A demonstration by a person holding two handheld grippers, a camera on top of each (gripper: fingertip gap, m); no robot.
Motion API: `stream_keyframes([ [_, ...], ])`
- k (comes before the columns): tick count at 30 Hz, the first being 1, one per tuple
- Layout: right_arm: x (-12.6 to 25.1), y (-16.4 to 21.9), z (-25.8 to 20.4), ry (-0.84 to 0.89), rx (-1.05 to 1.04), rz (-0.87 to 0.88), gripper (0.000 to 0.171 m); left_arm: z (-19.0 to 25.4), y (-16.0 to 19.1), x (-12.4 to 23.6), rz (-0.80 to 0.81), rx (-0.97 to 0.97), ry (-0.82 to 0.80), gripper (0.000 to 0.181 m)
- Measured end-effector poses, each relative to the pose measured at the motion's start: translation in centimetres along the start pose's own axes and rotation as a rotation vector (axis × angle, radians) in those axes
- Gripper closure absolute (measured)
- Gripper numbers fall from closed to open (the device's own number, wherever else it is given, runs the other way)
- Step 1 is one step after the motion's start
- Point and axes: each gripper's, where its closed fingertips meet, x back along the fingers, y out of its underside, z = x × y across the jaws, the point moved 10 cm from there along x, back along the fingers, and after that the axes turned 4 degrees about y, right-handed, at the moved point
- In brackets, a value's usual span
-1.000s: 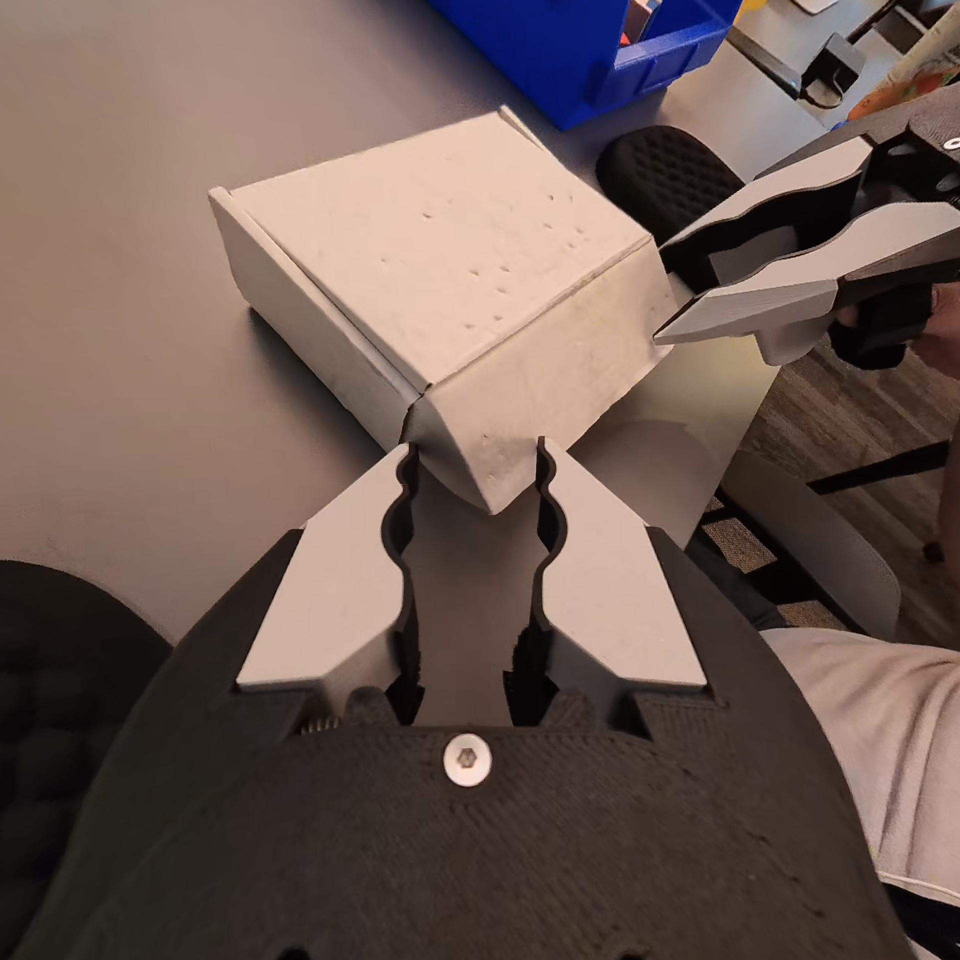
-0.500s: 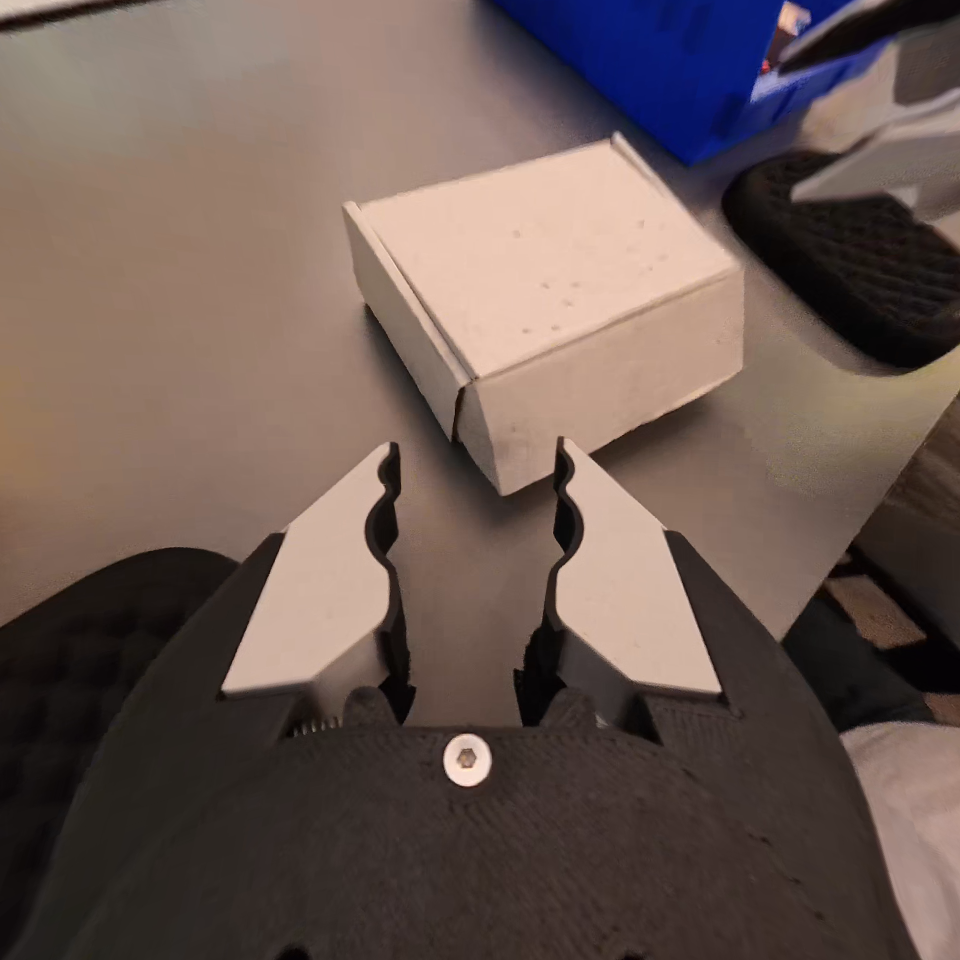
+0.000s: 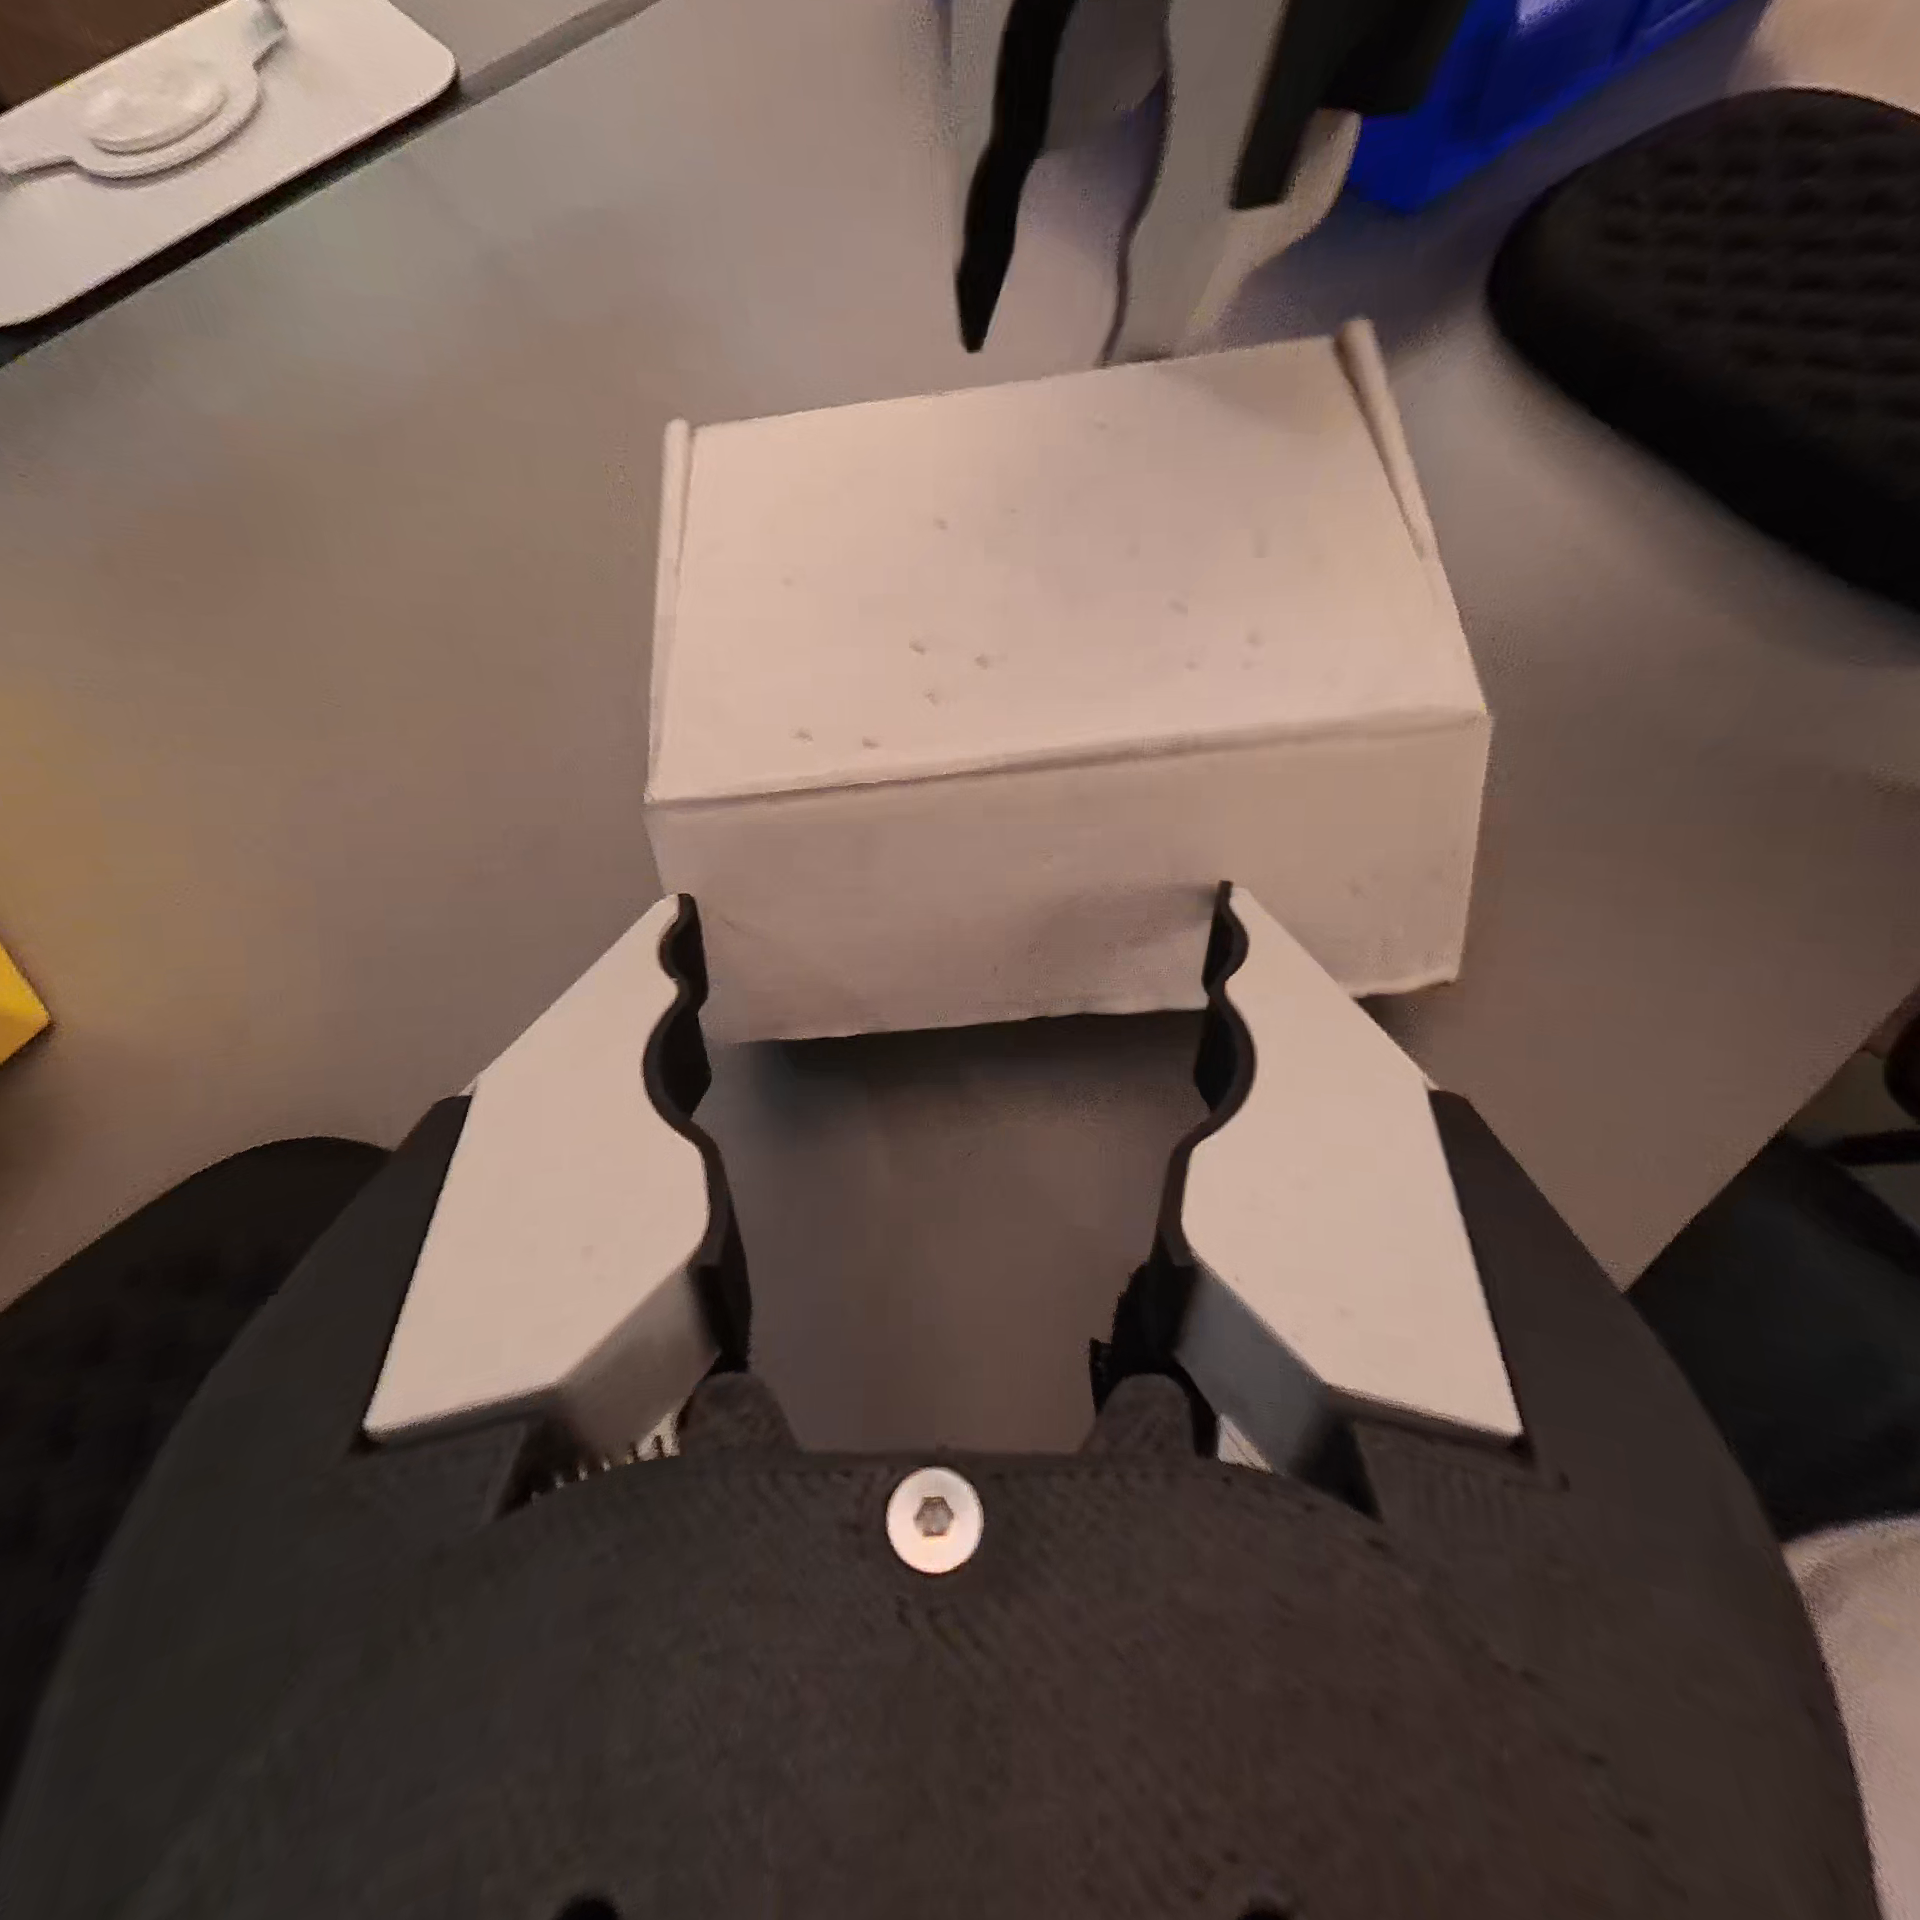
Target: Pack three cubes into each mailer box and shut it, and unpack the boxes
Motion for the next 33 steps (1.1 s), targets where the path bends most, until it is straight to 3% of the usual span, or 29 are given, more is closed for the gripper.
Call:
stream_keyframes([
  [2, 0.1, 0.3, -1.8, 0.003, 0.057, 0.01, 0.112, -0.8, 0.4, 0.5, -0.004, -0.047, 0.081, 0.087],
  [6, -0.2, 1.0, -4.5, -0.045, 0.131, 0.027, 0.083, -2.3, 0.6, 1.2, -0.044, -0.224, 0.33, 0.081],
  [11, -0.4, 1.7, -6.3, -0.094, 0.163, 0.009, 0.07, -4.1, -0.5, 2.1, -0.178, -0.192, 0.488, 0.064],
  [20, -1.0, 0.2, -8.3, -0.151, 0.184, 0.108, 0.051, -2.6, 0.0, 0.8, -0.528, -0.462, 0.38, 0.056],
  [25, -1.3, 0.4, -8.8, -0.143, 0.185, 0.206, 0.044, -3.3, -0.3, 0.1, -0.564, -0.502, 0.403, 0.045],
  [33, -1.8, 0.1, -9.5, -0.105, 0.191, 0.27, 0.041, -3.2, 0.6, -1.8, -0.554, -0.502, 0.452, 0.046],
])
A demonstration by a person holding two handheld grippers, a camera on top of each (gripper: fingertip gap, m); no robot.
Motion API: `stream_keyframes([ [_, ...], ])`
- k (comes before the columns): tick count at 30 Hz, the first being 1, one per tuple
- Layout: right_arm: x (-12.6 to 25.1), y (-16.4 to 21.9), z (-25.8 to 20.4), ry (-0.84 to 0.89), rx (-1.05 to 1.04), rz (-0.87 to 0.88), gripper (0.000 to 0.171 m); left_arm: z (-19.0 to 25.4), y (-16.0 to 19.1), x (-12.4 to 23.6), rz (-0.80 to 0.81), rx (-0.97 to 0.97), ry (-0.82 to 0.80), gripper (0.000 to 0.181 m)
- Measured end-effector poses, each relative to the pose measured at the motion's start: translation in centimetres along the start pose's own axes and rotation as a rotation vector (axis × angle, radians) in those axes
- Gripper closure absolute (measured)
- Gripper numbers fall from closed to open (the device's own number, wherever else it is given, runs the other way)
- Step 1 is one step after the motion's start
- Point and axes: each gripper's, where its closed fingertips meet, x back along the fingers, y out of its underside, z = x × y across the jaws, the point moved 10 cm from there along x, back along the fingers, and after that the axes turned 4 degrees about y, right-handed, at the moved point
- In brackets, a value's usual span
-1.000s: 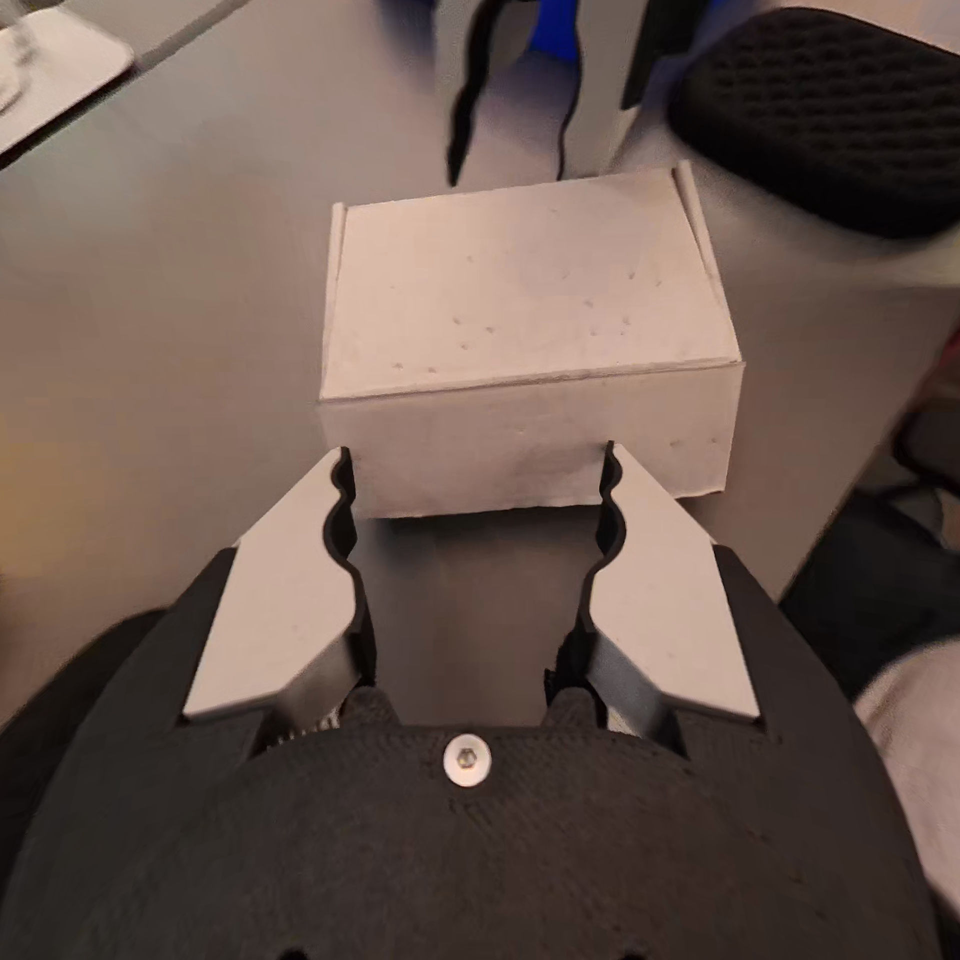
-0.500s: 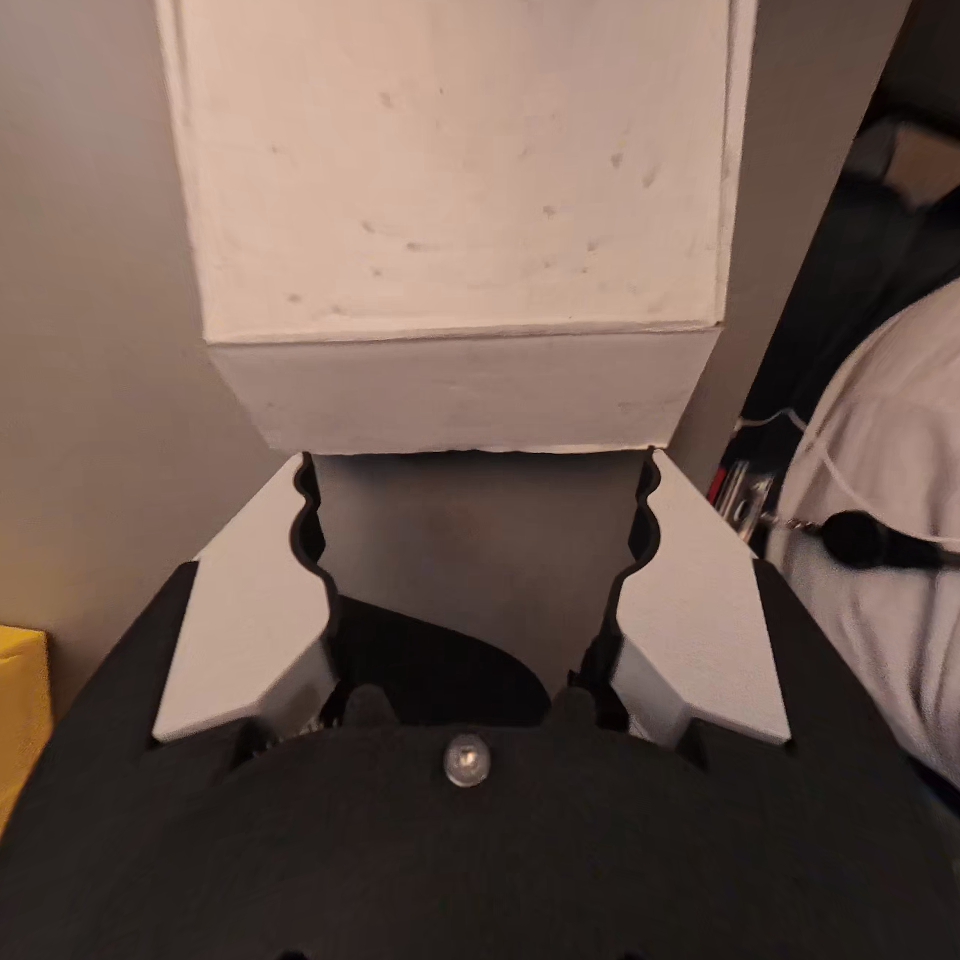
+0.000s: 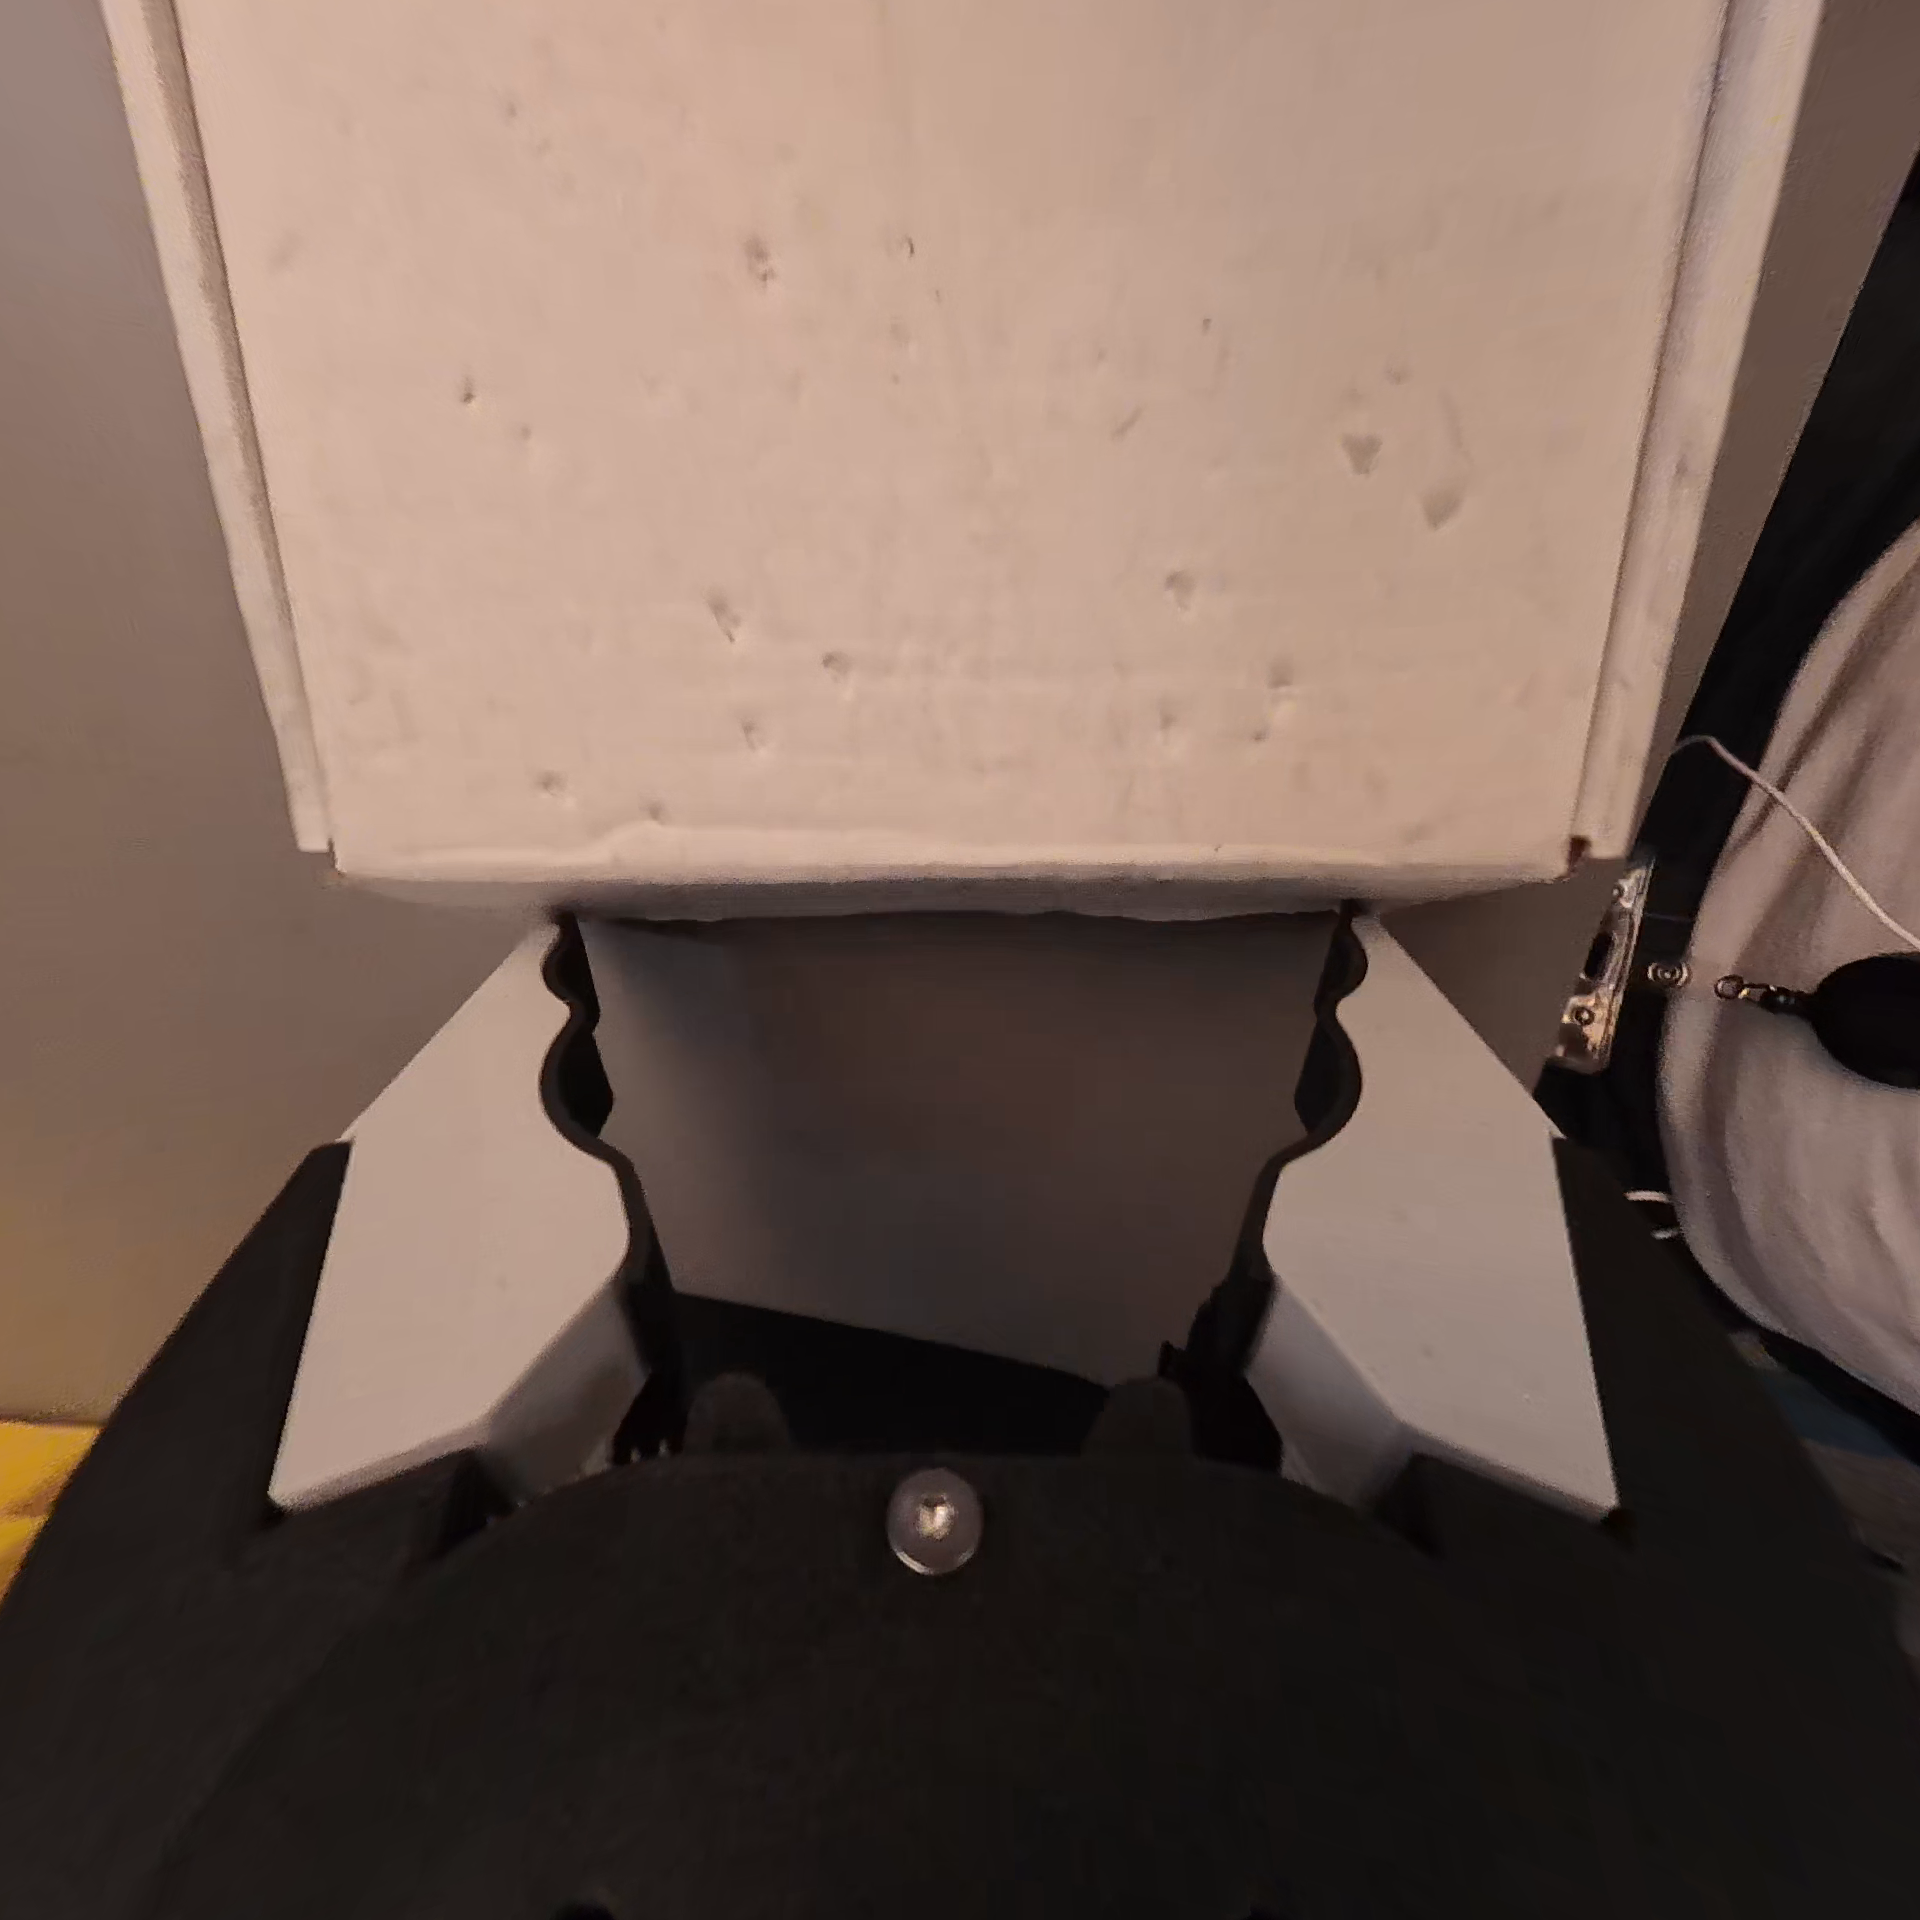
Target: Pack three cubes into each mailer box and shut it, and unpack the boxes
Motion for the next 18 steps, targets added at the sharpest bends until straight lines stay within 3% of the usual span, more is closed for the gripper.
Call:
stream_keyframes([
  [14, -0.1, 0.7, 0.3, 0.008, -0.042, 0.07, 0.04, -1.1, 0.8, -0.9, 0.214, -0.016, 0.041, 0.043],
  [18, -0.2, 0.6, 0.3, 0.009, -0.041, 0.083, 0.041, -1.2, 0.7, -0.9, 0.206, -0.025, 0.044, 0.044],
])
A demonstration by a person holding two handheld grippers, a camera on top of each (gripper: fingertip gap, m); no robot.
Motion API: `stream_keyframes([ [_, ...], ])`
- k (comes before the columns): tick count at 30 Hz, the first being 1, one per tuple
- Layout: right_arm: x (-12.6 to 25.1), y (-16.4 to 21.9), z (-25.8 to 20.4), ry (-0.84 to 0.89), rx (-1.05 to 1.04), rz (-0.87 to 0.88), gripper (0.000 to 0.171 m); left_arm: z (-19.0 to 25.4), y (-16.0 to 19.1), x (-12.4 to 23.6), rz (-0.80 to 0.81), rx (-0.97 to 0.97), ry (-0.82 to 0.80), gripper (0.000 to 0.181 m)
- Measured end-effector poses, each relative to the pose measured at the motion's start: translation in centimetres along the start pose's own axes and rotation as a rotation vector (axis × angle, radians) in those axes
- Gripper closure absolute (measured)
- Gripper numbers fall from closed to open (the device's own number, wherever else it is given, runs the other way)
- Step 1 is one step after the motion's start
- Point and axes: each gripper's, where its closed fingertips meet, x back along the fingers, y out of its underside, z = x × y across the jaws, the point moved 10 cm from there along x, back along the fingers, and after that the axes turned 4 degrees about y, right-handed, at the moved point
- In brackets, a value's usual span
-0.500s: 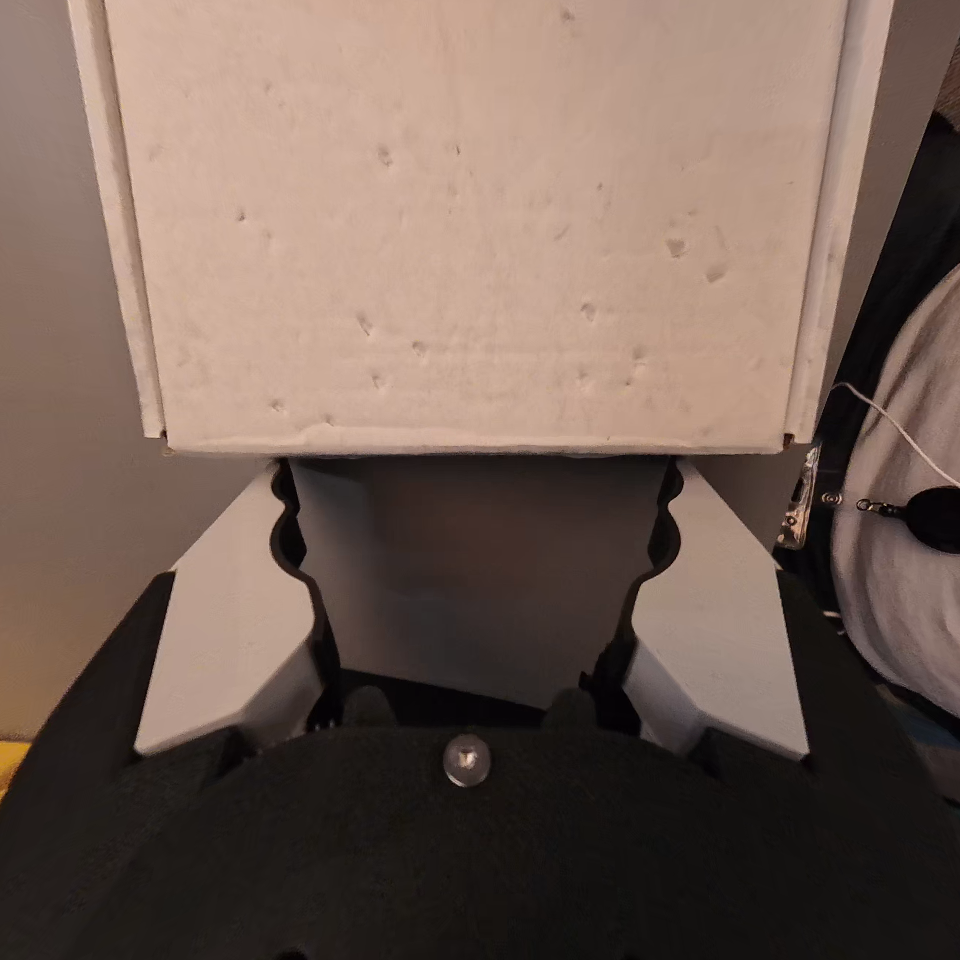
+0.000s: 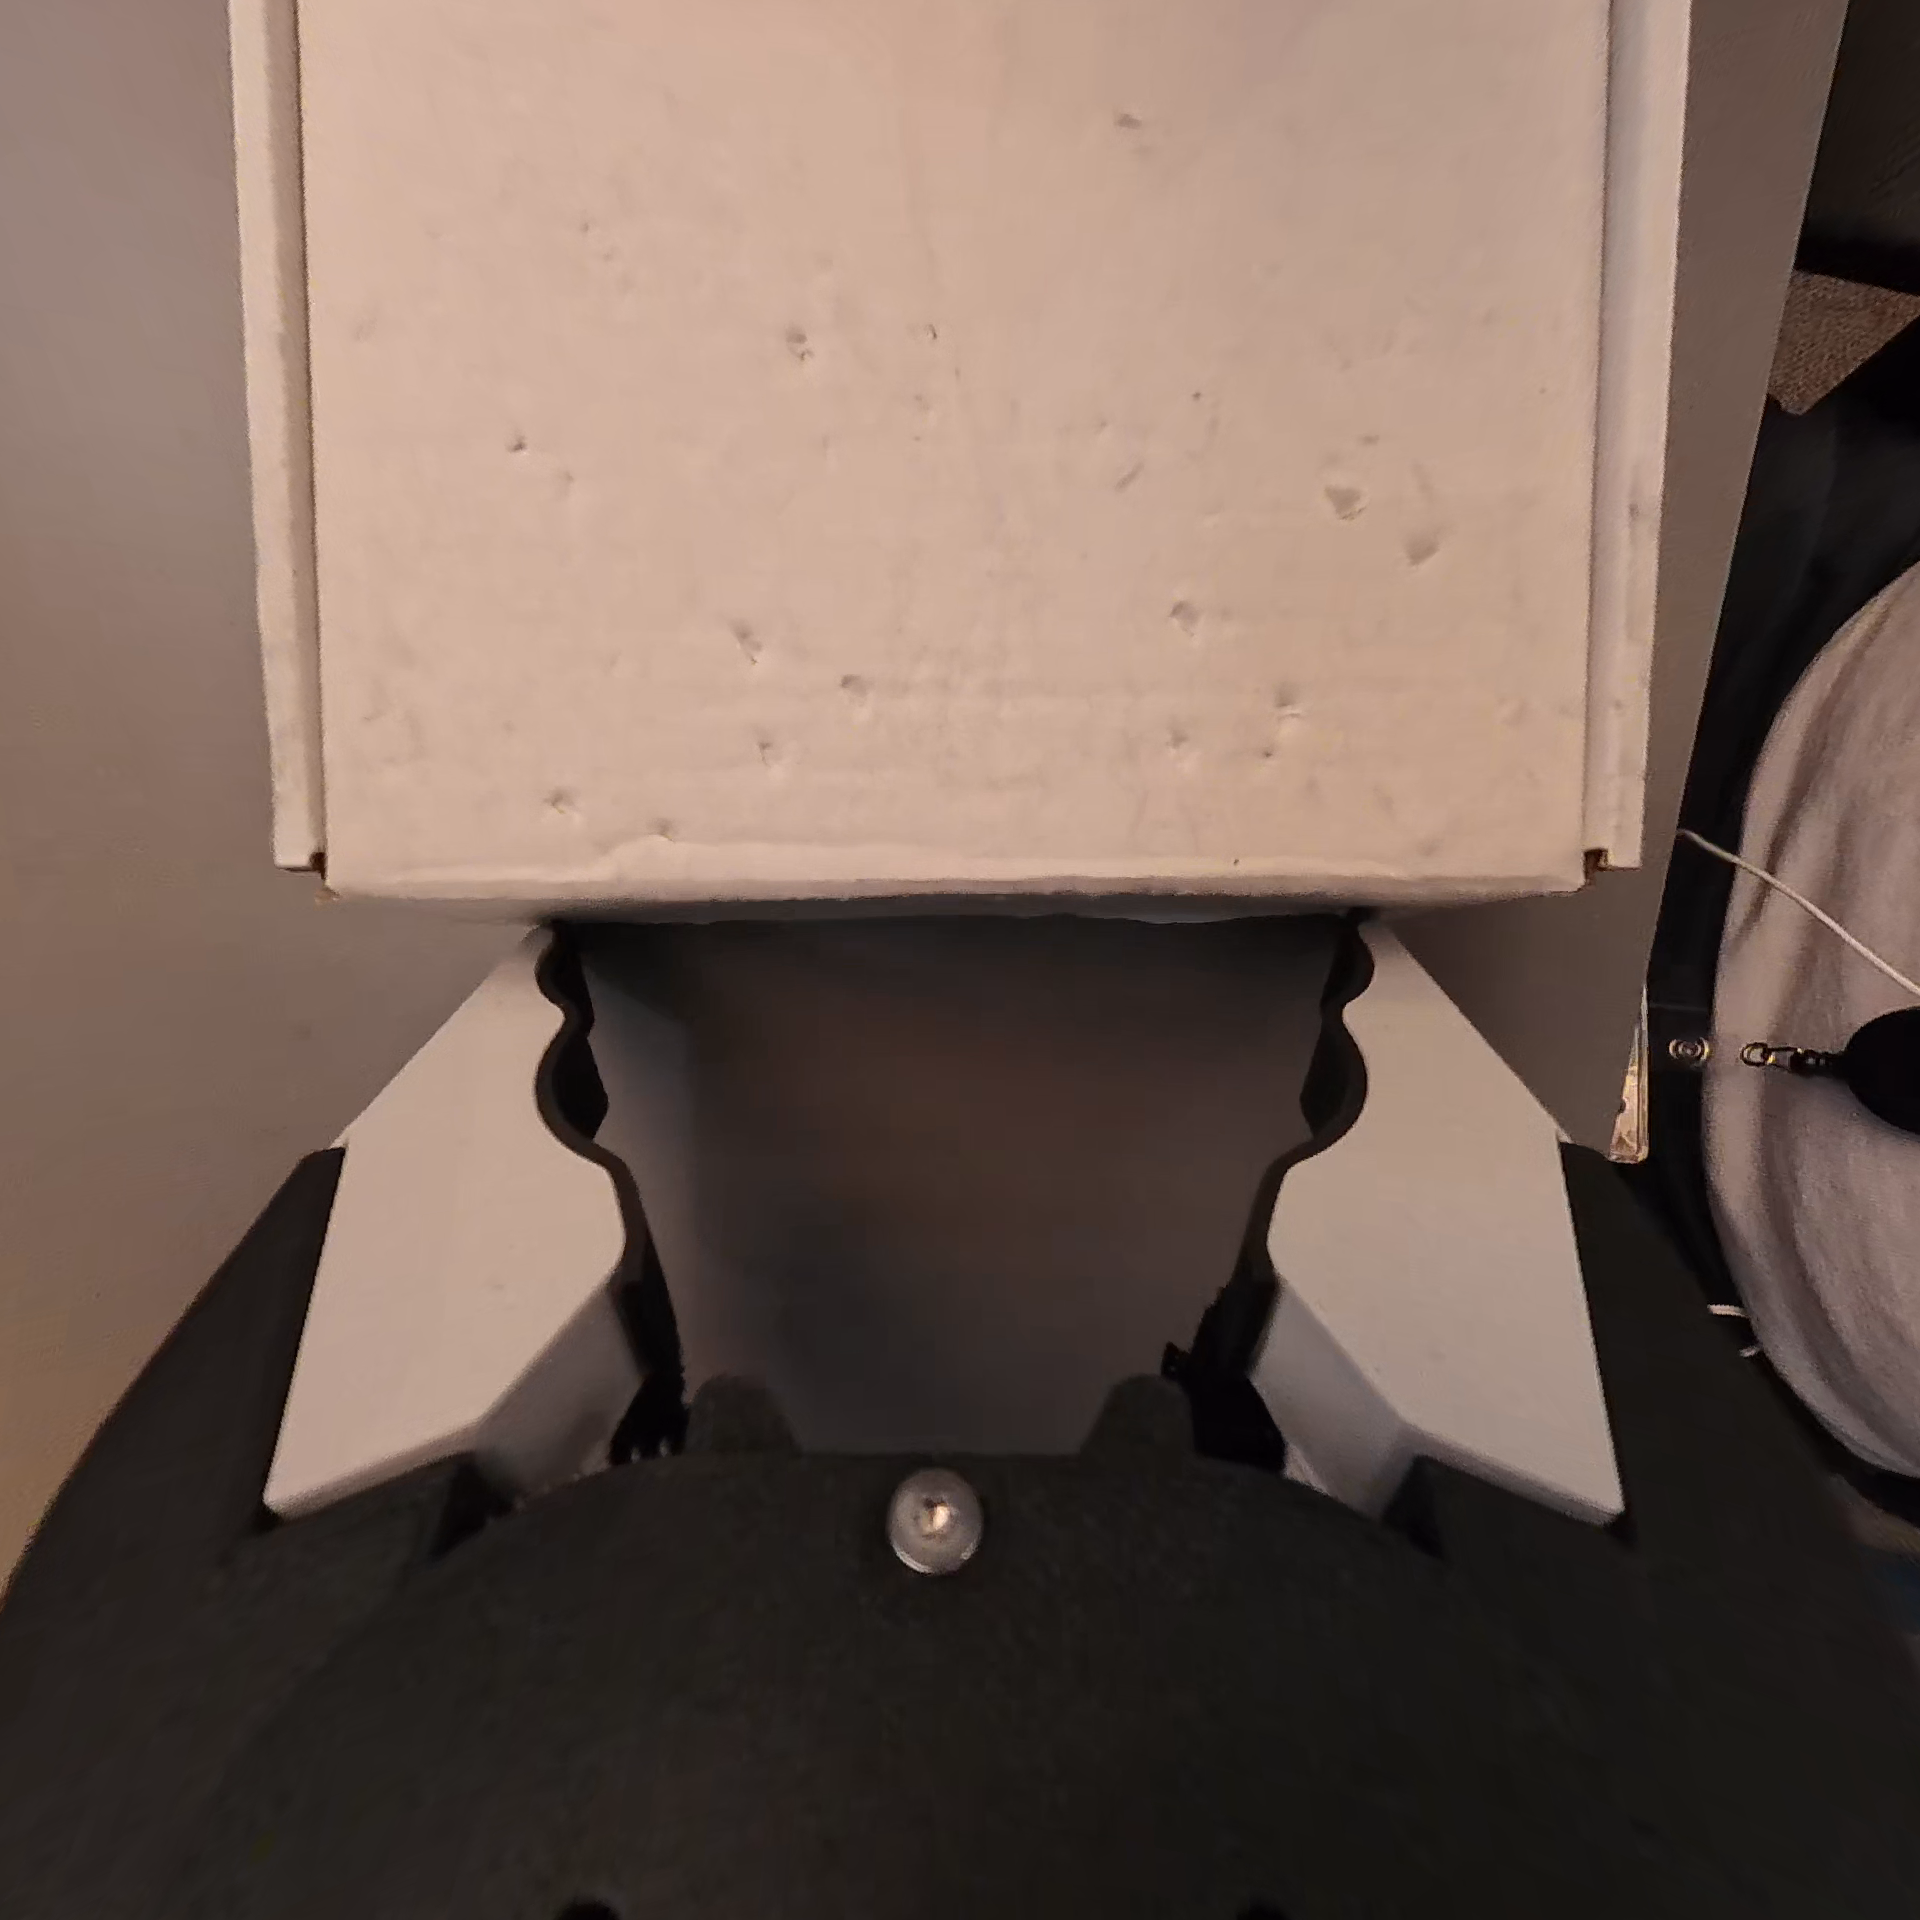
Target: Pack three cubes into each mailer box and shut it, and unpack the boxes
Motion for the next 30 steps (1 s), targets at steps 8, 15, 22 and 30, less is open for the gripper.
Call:
stream_keyframes([
  [8, 0.5, -0.2, 0.0, 0.002, 0.01, -0.112, 0.042, 0.3, -0.4, -0.2, -0.003, 0.022, -0.013, 0.045],
  [15, 11.4, 0.7, 1.7, 0.367, -0.427, -0.19, 0.048, 1.1, -1.1, -1.8, 0.147, 0.259, -0.187, 0.026],
  [22, 8.1, -1.8, 0.4, 0.35, -0.925, 0.075, 0.038, 1.9, -4.4, -3.8, 0.354, 0.433, -0.268, 0.023],
  [30, 0.4, -3.6, 1.4, 0.42, -0.805, -0.362, 0.023, 5.4, -0.7, -0.4, 0.406, 0.445, -0.342, 0.026],
])
